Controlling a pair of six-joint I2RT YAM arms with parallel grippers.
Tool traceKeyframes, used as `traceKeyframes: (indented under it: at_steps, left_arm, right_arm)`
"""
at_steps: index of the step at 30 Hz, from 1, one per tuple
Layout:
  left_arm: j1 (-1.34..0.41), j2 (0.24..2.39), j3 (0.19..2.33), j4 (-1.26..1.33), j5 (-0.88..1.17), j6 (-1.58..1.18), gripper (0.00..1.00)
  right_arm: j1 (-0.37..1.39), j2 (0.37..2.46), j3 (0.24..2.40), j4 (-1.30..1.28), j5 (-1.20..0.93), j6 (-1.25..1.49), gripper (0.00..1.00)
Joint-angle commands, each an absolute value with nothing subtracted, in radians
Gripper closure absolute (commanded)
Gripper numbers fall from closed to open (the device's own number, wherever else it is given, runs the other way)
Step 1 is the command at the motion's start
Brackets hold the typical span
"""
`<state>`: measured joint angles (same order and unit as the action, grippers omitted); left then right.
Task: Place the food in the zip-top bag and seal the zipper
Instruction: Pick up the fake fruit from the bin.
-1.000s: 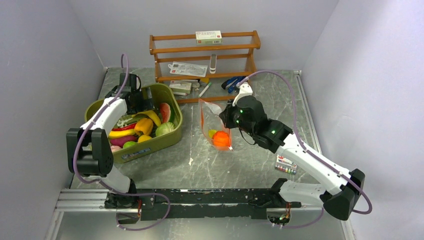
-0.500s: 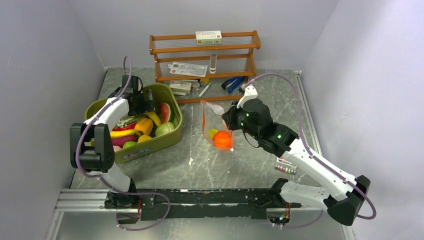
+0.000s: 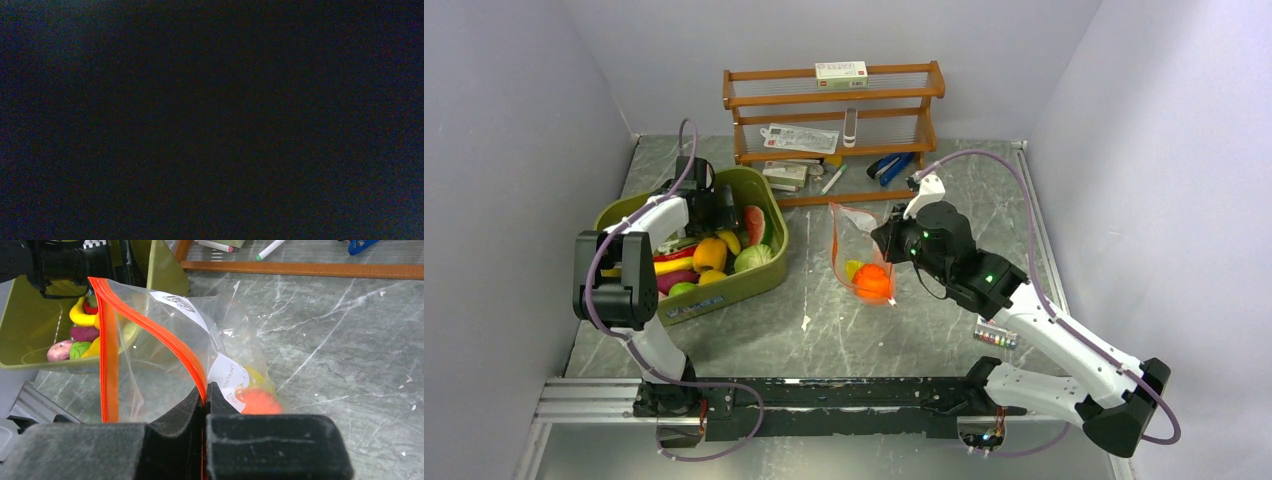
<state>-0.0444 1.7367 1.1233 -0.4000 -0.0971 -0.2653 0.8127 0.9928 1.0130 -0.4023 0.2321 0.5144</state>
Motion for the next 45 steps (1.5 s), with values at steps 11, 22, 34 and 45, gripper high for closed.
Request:
traceKeyframes:
  at_steps: [11, 22, 34, 45]
  left_arm:
    - [-0.041, 1.714, 1.130, -0.447, -0.050, -0.245, 0.49]
    - [-0.041, 1.536, 1.074, -0.433, -0.109, -0.306, 0.79]
    - [-0.041, 1.398, 1.003, -0.416, -0.097, -0.413, 0.86]
    - [-0.041, 1.213, 1.099, -0.533, 0.161, -0.386, 0.84]
  right_arm:
    - [0.809, 0.978, 1.023, -0.402, 0.251, 0.511, 1.00]
    - [0.808, 0.960, 1.024, -0.406, 0.259, 0.506, 1.00]
    - [0.809, 0.943, 1.025, -0.419, 0.263, 0.505, 1.00]
    - [0.809, 0.975, 1.043, -0.434, 0.245, 0.508, 1.00]
